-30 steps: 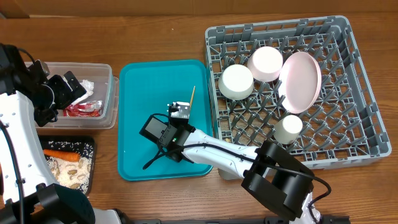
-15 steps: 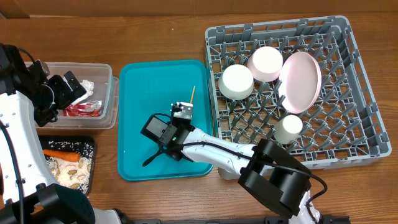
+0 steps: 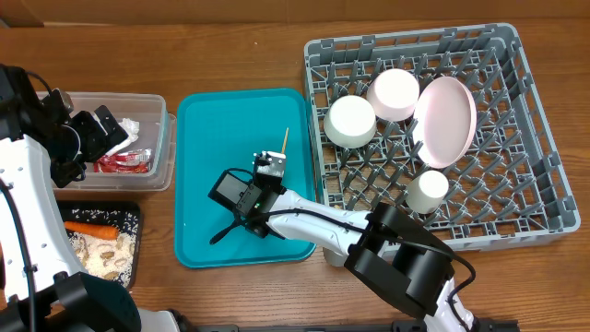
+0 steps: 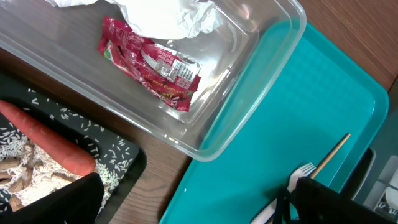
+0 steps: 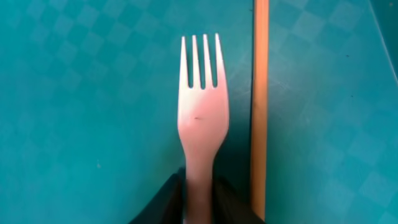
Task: Sort waste into correct bins and load items into the dishwasher
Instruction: 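Lower the right gripper onto the white fork and close on it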
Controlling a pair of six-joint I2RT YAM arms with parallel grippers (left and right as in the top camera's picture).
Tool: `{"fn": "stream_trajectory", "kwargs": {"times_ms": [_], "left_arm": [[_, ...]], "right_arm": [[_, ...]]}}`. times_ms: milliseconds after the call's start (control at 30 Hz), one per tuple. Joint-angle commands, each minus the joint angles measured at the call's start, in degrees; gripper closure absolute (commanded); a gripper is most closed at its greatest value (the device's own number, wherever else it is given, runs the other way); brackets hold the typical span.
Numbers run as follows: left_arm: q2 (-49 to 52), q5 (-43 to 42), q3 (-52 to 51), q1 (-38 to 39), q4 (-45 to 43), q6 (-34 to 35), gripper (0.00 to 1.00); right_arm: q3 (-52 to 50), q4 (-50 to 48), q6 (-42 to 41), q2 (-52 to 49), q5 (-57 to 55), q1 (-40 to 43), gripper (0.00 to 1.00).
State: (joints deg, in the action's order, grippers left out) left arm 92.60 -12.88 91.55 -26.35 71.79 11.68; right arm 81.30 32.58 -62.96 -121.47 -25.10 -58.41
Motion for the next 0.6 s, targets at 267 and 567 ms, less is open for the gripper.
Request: {"fn": "stream_trajectory", "kwargs": {"times_ms": [267,567], "left_arm": [[-0.13,-0.24,1.25,0.13,-0.07,0.35,0.00],[-0.13,-0.24,1.25,0.13,-0.04,0.35,0.00]], "right_arm": [[0.07,0.28,-0.15,-1.33,-0.35,0.48,0.91],[0.20,0.59,3.23,1.11,-0.31,0.42,0.96]]}}
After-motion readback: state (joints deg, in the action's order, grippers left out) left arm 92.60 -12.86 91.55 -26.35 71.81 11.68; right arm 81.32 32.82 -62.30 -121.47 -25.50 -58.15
